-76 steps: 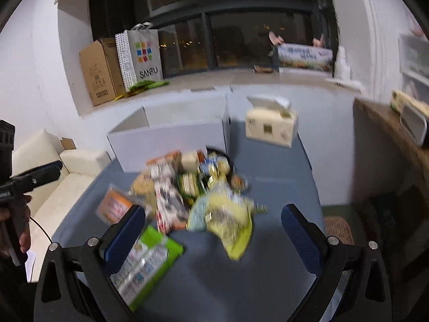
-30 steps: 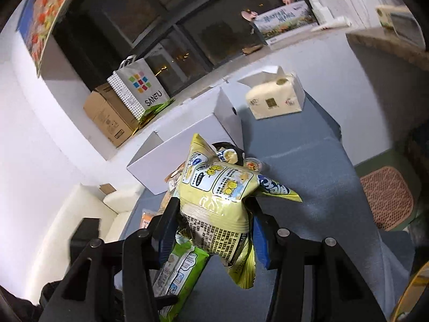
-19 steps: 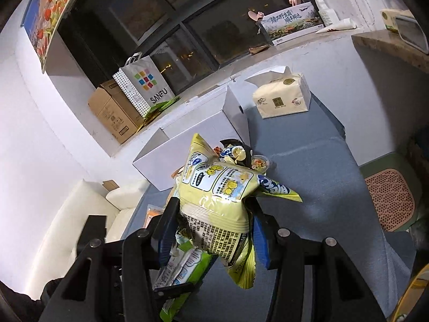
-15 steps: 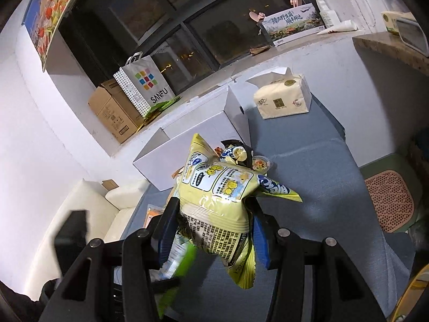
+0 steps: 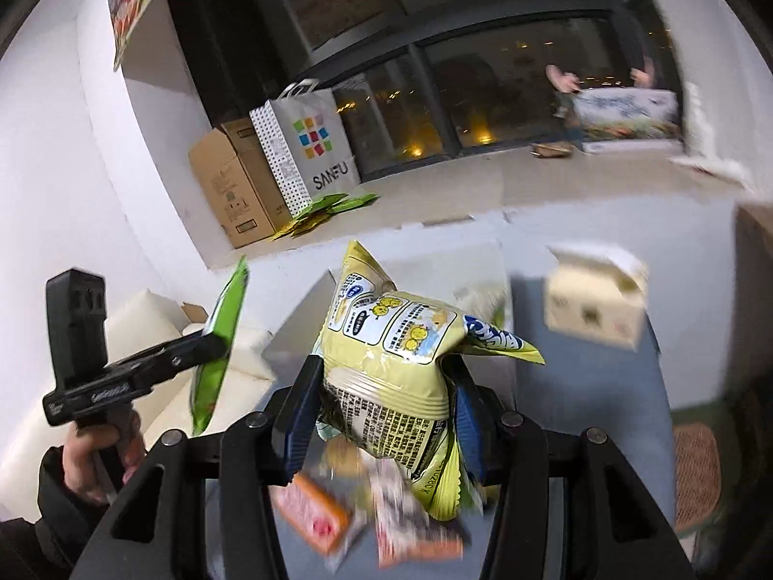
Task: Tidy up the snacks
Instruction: 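Place the stick pack and yellow chip bag into the white box, then grasp the white-and-orange chip bag with the right gripper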
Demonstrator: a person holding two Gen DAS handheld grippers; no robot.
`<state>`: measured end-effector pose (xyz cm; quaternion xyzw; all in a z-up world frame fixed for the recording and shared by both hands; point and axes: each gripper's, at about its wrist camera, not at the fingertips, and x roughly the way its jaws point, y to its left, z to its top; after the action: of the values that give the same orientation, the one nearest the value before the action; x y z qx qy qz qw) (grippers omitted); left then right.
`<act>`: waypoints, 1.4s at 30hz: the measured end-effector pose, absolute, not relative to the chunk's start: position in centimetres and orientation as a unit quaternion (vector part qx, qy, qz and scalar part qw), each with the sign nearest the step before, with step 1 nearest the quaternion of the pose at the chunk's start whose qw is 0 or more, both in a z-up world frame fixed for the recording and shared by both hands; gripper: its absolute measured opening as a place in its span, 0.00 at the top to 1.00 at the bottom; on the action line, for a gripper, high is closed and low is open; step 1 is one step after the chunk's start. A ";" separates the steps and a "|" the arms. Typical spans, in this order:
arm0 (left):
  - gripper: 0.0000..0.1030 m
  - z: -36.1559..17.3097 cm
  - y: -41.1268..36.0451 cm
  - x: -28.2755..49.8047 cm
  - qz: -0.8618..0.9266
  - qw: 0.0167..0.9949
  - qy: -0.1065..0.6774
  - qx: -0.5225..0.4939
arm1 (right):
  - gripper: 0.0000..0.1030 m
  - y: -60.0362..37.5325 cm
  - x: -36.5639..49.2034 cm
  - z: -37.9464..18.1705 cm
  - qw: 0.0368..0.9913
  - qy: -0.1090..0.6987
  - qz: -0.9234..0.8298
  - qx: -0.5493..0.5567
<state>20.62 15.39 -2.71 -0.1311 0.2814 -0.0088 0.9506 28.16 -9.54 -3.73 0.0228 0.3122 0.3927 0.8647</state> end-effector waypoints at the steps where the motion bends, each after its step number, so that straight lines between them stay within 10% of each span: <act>1: 0.37 -2.9 16.1 22.1 -0.011 0.949 0.288 -0.130 | 0.47 -8.5 29.3 -3.6 0.865 0.316 0.390 0.016; 7: 0.34 -5.7 17.5 29.2 -0.010 0.936 0.330 -0.118 | 0.47 -1.9 37.3 -5.3 0.856 0.372 0.357 -0.032; 11: 0.00 -8.0 18.3 30.6 0.013 0.921 0.369 -0.123 | 0.43 0.3 40.8 -6.7 0.846 0.399 0.352 -0.034; 15: 0.00 -8.4 18.8 29.2 0.020 0.923 0.363 -0.123 | 0.05 1.6 41.9 -6.9 0.849 0.403 0.338 -0.044; 18: 0.00 -7.9 18.8 28.0 0.025 0.927 0.355 -0.116 | 0.00 1.3 41.2 -6.7 0.852 0.393 0.343 -0.038; 42: 0.00 -7.8 9.9 8.2 -0.022 0.944 0.292 -0.152 | 0.00 -9.2 19.6 -6.7 0.874 0.291 0.377 -0.098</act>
<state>8.17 9.91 -7.81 -0.1521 0.2918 -0.0222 0.9441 19.56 -9.25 -6.67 -0.0977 0.2908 0.3769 0.8740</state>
